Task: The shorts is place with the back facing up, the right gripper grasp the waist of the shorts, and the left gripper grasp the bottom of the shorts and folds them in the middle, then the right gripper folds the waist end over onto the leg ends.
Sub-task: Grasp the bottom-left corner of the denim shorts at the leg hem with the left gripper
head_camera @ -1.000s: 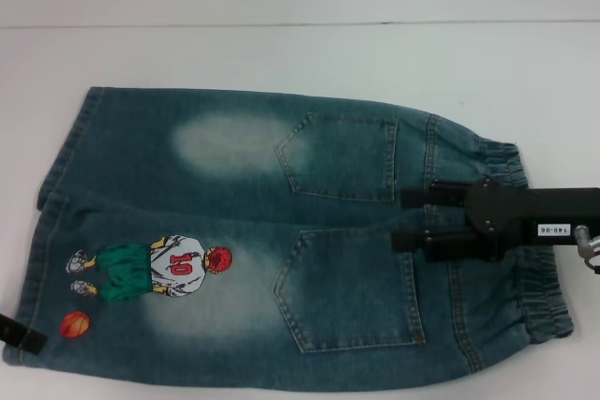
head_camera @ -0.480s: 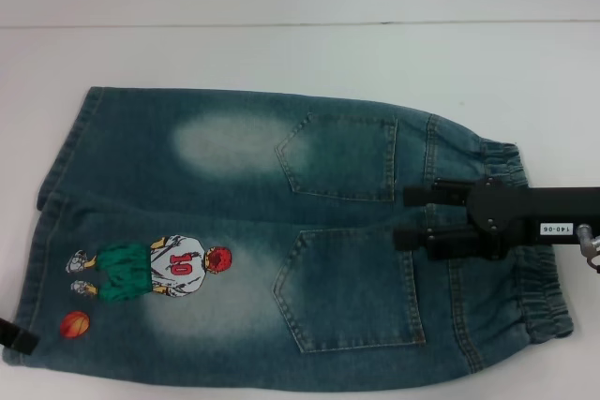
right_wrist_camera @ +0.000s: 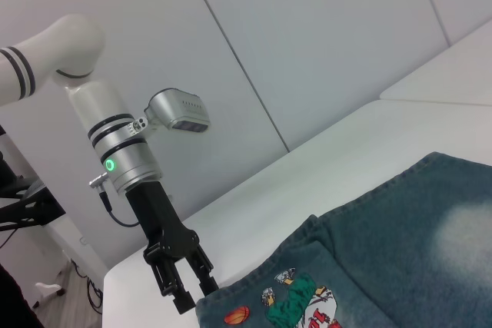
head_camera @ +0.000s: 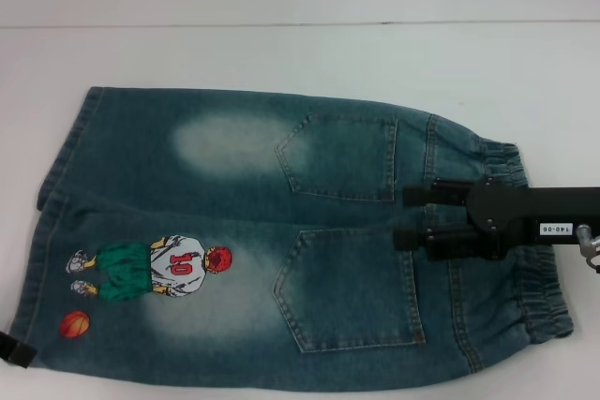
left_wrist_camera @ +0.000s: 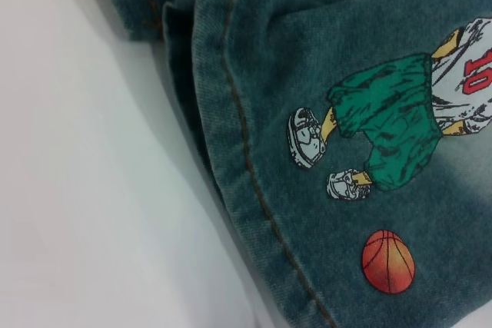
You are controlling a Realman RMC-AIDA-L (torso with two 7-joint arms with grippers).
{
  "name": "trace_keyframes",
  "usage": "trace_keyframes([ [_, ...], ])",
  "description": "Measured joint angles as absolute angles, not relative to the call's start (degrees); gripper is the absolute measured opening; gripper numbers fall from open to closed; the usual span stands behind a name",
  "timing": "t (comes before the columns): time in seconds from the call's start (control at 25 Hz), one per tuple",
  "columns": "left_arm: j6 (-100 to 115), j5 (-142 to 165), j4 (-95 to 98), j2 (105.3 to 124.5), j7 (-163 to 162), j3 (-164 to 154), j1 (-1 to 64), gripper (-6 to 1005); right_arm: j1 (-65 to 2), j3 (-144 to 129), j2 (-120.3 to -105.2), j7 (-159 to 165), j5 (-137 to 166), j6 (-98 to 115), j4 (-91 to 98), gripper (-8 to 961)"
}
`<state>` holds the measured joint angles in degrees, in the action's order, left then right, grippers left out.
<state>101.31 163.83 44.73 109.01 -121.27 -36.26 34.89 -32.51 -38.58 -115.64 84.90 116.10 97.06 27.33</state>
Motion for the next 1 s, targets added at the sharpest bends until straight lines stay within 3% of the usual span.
trace_keyframes([
  [1.0, 101.29, 163.75, 44.32, 109.61, -121.07, -37.5, 35.59, 827, -32.43, -37.93, -115.57, 84.81, 116.11, 97.12, 27.33, 913],
])
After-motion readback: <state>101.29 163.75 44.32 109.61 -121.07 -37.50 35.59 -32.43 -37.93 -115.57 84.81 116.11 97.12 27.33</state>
